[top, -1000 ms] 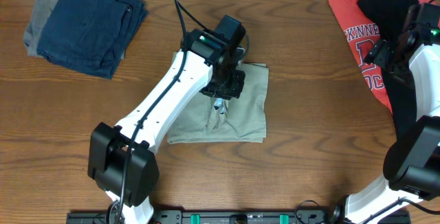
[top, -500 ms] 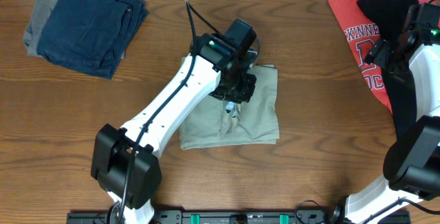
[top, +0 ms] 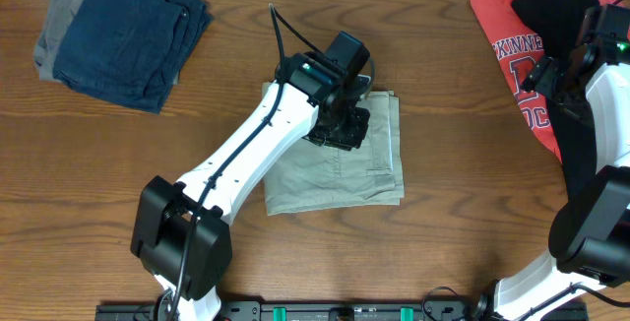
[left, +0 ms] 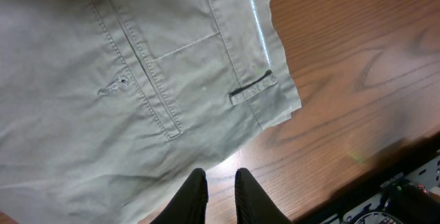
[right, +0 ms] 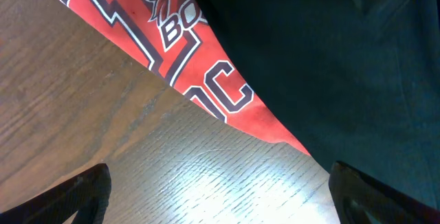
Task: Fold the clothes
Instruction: 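Lay the folded edge down and press it with the left gripper, then grasp the folded khaki shorts' left side with the left gripper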
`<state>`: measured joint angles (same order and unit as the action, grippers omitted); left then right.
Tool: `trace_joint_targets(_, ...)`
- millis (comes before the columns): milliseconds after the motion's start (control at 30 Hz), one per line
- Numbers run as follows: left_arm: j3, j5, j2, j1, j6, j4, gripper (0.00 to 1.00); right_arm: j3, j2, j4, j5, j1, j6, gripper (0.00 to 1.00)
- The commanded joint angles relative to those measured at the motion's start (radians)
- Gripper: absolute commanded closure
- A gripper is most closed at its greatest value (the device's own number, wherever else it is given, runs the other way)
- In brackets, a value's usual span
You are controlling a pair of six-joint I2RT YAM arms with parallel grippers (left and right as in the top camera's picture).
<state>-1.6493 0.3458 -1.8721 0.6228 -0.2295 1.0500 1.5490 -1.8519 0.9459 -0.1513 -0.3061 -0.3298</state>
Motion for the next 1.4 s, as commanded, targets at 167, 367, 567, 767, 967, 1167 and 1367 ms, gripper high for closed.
trace_joint_targets(167,0.007,0.002,-0.004,-0.003,-0.005,0.058,0.78,0.003,-0.005,0.001,-0.01,-0.001,-0.014,0.01)
trace_joint_targets(367,0.008,-0.159,-0.004,-0.05,-0.005,0.136,0.61,0.003,-0.005,0.0,-0.01,-0.001,-0.014,0.01)
trace_joint_targets(567,0.008,-0.299,-0.004,-0.171,0.0,0.142,0.15,0.003,-0.005,0.001,-0.01,-0.001,-0.014,0.01)
trace_joint_targets(767,0.016,-0.176,-0.004,-0.382,0.047,0.139,0.02,0.003,-0.005,0.001,-0.01,-0.001,-0.014,0.01)
trace_joint_targets(967,0.112,0.07,-0.004,-0.533,0.173,0.097,0.01,0.003,-0.005,0.001,-0.01,-0.001,-0.014,0.01)
trace_joint_targets(1167,0.284,0.17,-0.004,-0.567,0.224,-0.045,0.02,0.003,-0.005,0.001,-0.01,-0.001,-0.014,0.01)
trace_joint_targets(1367,0.429,0.3,-0.004,-0.564,0.233,-0.223,0.02,0.003,-0.005,0.001,-0.01,-0.001,-0.014,0.01)
